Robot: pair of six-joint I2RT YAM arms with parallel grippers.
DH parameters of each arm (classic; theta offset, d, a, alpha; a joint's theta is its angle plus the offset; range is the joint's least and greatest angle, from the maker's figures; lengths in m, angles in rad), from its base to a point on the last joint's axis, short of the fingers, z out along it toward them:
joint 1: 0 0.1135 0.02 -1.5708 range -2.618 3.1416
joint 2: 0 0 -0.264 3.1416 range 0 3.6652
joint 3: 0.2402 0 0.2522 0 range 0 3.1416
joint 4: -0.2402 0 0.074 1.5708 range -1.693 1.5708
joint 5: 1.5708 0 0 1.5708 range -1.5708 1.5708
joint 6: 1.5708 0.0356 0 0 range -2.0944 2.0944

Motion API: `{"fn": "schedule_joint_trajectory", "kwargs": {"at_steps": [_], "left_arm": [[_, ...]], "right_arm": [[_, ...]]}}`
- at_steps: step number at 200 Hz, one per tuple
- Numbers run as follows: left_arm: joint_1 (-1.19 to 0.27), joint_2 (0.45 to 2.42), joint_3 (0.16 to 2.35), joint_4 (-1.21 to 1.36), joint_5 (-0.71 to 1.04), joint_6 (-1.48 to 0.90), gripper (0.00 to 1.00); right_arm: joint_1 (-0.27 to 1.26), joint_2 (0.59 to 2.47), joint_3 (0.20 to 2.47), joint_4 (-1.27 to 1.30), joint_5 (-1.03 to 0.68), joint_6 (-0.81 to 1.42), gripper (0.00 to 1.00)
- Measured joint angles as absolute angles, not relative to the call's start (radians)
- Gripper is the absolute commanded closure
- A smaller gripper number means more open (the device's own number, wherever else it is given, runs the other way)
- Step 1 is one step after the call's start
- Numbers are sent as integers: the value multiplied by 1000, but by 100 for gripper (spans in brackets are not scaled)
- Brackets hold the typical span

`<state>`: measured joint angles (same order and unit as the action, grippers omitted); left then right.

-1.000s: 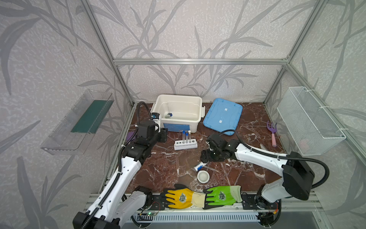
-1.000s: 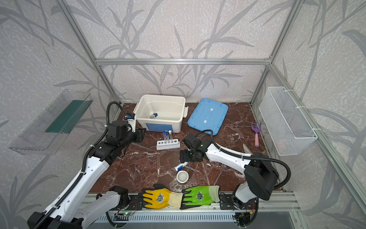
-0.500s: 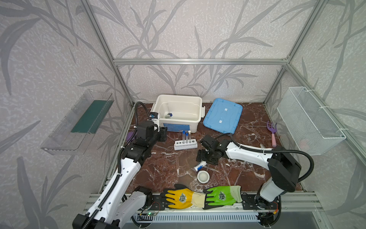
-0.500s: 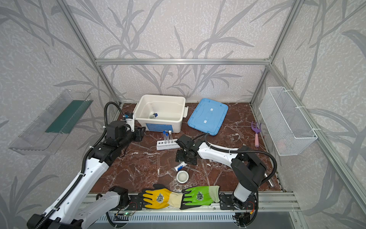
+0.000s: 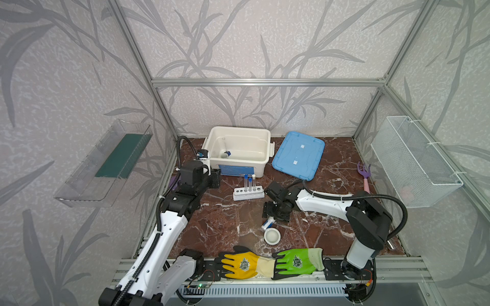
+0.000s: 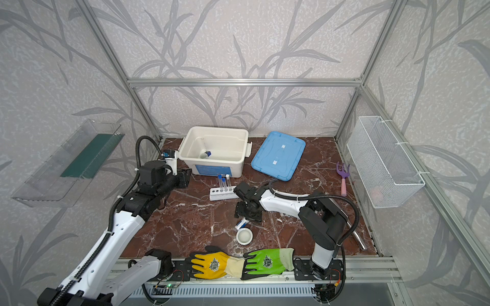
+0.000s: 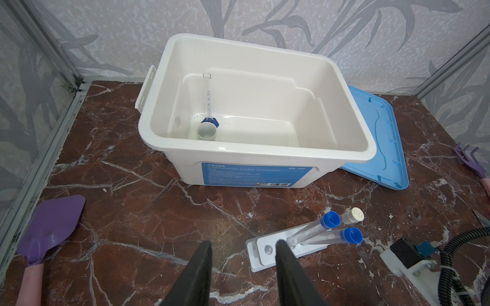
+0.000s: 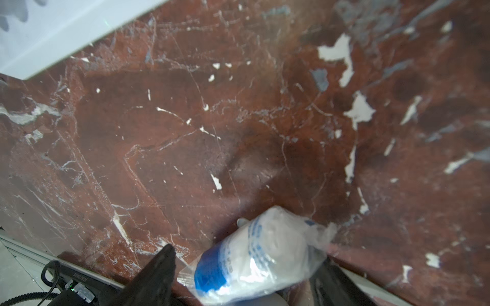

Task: Organize the chemistry lab equipment
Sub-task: 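Close the right gripper on the wrapped bandage roll and lift it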

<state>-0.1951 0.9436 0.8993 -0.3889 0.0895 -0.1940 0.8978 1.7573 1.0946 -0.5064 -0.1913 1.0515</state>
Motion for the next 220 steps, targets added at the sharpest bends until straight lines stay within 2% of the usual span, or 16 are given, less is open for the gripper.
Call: {"fn": "schedule_joint_trajectory", "kwargs": {"at_steps": [29, 66, 163, 220], "left_arm": [[-189, 945, 899, -389, 104, -194, 59], [-180, 949, 899, -389, 113, -195, 60], [-168, 952, 899, -389, 131, -194, 60], [-157, 963, 899, -389, 138, -195, 61]], "right_arm": [[897, 1780, 1126, -514, -191, 1052, 38], [897, 1805, 1143, -521, -185, 1051, 45], [898, 1887, 1234, -572, -158, 1028, 47], [898, 1925, 1264, -576, -163, 1021, 56]]}}
